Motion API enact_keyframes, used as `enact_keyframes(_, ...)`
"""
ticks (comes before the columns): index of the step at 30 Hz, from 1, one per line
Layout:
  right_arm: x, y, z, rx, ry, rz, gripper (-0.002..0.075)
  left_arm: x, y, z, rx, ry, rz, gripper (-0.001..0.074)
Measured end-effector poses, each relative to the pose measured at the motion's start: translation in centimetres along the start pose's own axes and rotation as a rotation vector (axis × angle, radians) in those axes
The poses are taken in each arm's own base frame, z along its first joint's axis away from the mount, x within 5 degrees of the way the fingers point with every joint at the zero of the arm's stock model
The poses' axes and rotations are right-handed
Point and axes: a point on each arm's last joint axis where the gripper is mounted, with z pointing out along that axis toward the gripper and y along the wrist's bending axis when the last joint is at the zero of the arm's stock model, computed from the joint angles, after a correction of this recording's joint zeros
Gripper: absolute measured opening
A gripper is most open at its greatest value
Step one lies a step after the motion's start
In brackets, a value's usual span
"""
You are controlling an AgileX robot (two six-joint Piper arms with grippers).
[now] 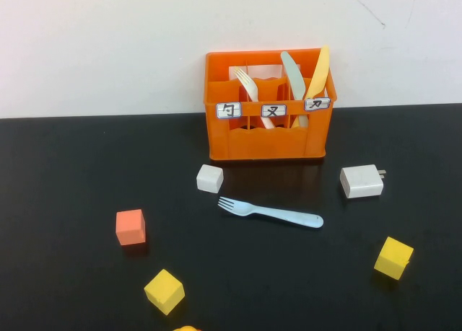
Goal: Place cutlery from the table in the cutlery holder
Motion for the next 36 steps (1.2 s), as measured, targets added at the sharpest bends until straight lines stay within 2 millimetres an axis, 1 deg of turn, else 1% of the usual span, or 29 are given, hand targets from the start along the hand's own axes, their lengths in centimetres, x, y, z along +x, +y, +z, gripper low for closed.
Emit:
enact_keyframes(5, -0.9, -0.1, 0.0, 0.004, -0.097, 0.057, -0.0002, -1.0, -0.2, -0.1, 0.023, -0.107, -0.024, -0.0001)
enact_keyframes(16, -1.1, -0.1, -0.1, 0.004, -0.118, 0.068, -0.0002, -1.6, -0.3, -0.2, 0.045, -0.174, -0.101, -0.0001)
enact_keyframes(19, -1.2, -0.1, -0.1, 0.004, -0.128, 0.068, -0.0002, -1.8, -0.4, -0.2, 0.056, -0.194, -0.154, -0.0001)
enact_keyframes(24, -1.4, -0.1, -0.1, 0.006, -0.157, 0.093, -0.0002, -1.8, -0.4, -0.2, 0.061, -0.193, -0.194, -0.0001)
enact_keyframes(28, -1.3, -0.1, -0.1, 0.002, -0.072, 0.098, -0.0002, -1.6, -0.3, 0.0, 0.035, -0.108, -0.194, -0.0001)
enact_keyframes(30, -1.8, -0.1, -0.2, -0.002, -0.008, 0.098, -0.0002, -2.2, -0.5, 0.1, 0.016, -0.049, -0.179, -0.0001)
enact_keyframes(32, -2.5, 0.0, -0.3, -0.006, 0.037, 0.084, -0.0002, -3.6, -0.8, 0.1, 0.009, -0.028, -0.133, -0.0001)
enact_keyframes(36, -3.9, -0.1, -0.4, -0.009, 0.054, 0.084, -0.0002, -5.5, -1.2, 0.4, -0.006, 0.029, -0.077, -0.0001)
